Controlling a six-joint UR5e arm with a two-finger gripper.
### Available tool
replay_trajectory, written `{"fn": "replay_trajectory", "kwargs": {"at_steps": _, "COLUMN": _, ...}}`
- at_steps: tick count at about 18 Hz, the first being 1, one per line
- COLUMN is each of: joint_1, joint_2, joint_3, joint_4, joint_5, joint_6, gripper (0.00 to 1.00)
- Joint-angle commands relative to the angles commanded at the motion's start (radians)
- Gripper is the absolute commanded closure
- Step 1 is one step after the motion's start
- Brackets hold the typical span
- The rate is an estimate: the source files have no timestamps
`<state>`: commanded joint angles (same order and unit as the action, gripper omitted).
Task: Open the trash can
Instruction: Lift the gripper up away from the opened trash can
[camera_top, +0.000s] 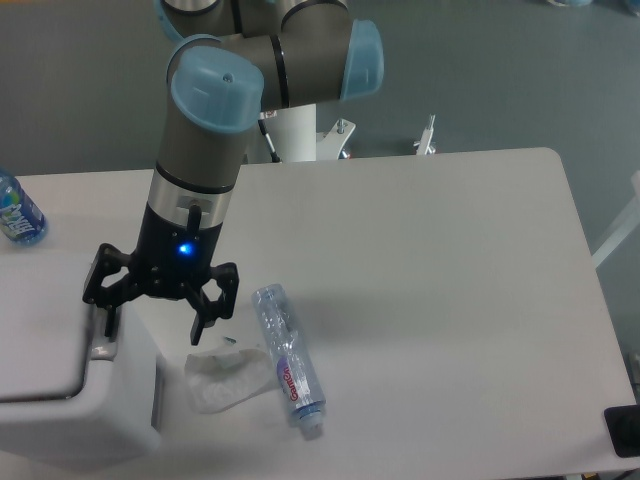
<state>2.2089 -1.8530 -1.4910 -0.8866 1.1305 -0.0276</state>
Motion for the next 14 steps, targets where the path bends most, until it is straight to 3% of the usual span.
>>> {"fn": "replay_trajectory", "kwargs": {"at_steps": 6, "joint_1": 0.0, "joint_2": 0.003, "joint_3": 0.021, "joint_4": 0.002, "joint_5": 0.0, "joint_6": 0.0, "gripper": 0.0}}
{"fn": "replay_trajectory", "kwargs": {"at_steps": 9, "joint_1": 0.009, "joint_2": 0.003, "joint_3": 0.109, "joint_4": 0.014, "joint_5": 0.026, "joint_6": 0.0, "gripper": 0.0}}
{"fn": "replay_trajectory", "kwargs": {"at_steps": 12, "joint_1": 0.073, "joint_2": 0.037, "joint_3": 0.146, "joint_4": 0.014, "joint_5": 0.162, "joint_6": -0.002, "gripper": 0.0}}
{"fn": "replay_trajectory", "kwargs": {"at_steps": 14, "joint_1": 0.127, "joint_2": 0.06, "joint_3": 0.147, "joint_4": 0.014, "joint_5": 0.176, "joint_6": 0.008, "gripper": 0.0}}
